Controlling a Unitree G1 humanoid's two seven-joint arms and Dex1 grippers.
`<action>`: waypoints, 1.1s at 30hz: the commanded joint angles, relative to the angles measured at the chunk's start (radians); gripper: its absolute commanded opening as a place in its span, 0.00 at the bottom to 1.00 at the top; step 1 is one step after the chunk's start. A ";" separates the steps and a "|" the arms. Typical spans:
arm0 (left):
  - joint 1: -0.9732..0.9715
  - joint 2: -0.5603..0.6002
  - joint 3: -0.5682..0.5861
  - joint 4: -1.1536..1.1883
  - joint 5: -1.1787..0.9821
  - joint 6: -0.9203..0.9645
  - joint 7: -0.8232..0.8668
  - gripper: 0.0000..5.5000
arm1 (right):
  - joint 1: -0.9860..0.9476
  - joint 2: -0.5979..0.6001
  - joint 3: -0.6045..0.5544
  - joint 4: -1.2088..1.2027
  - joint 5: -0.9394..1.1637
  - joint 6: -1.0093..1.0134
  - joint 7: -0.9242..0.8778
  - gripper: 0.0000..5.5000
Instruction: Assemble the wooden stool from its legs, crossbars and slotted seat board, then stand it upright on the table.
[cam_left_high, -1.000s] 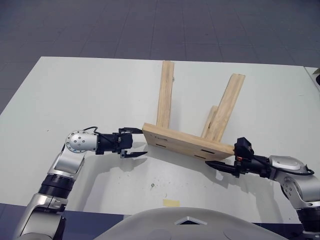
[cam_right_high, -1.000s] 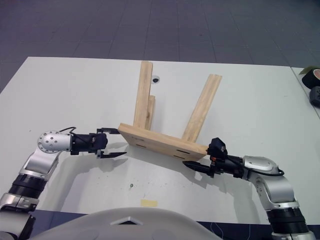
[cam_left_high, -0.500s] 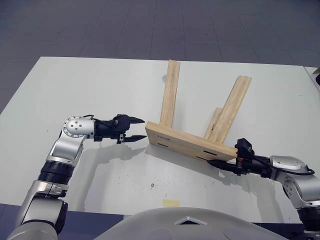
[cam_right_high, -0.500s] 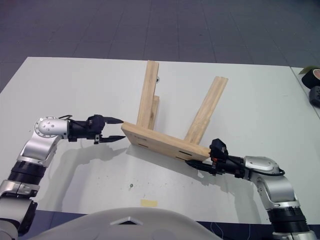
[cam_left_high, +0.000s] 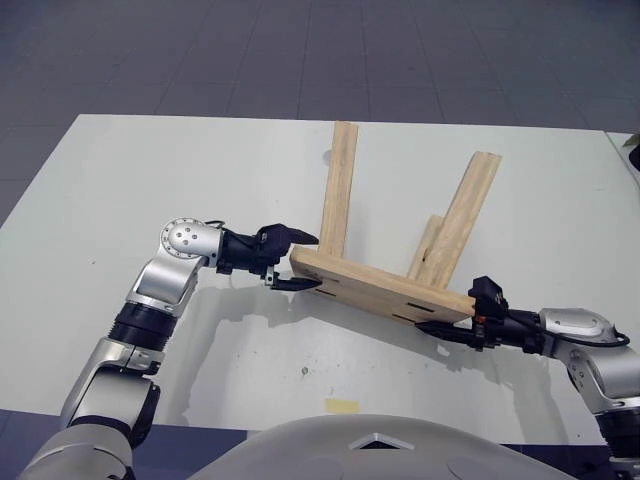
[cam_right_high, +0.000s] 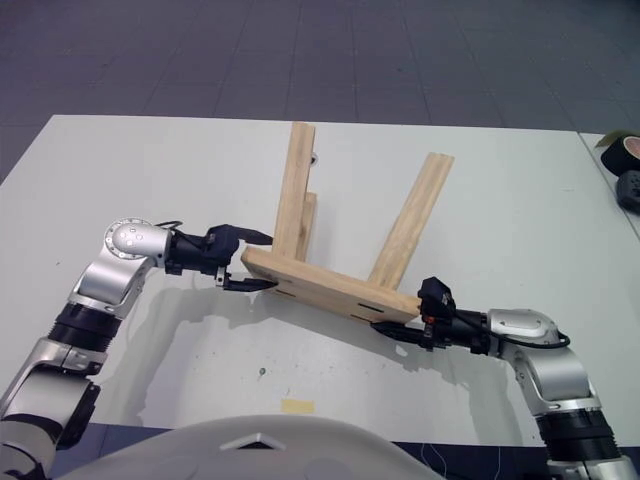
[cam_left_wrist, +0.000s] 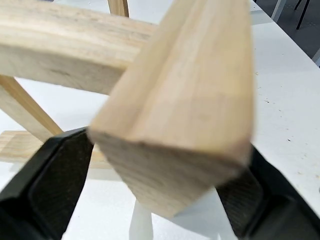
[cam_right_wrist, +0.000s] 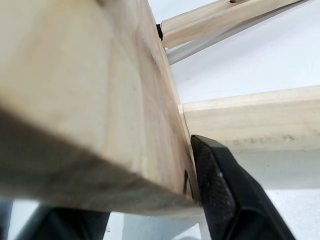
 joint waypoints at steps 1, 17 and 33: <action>0.032 0.049 -0.014 0.025 0.030 -0.009 -0.031 0.54 | 0.009 -0.015 0.008 0.012 0.016 0.028 0.031 0.41; 0.023 0.111 0.381 -0.416 -0.975 0.939 0.325 0.30 | -0.116 0.070 -0.272 -0.300 1.170 0.358 -0.455 0.40; -0.039 -0.102 0.358 -0.364 -1.573 0.538 1.707 0.30 | -0.351 0.356 -0.293 -0.282 1.283 -0.035 -1.232 0.59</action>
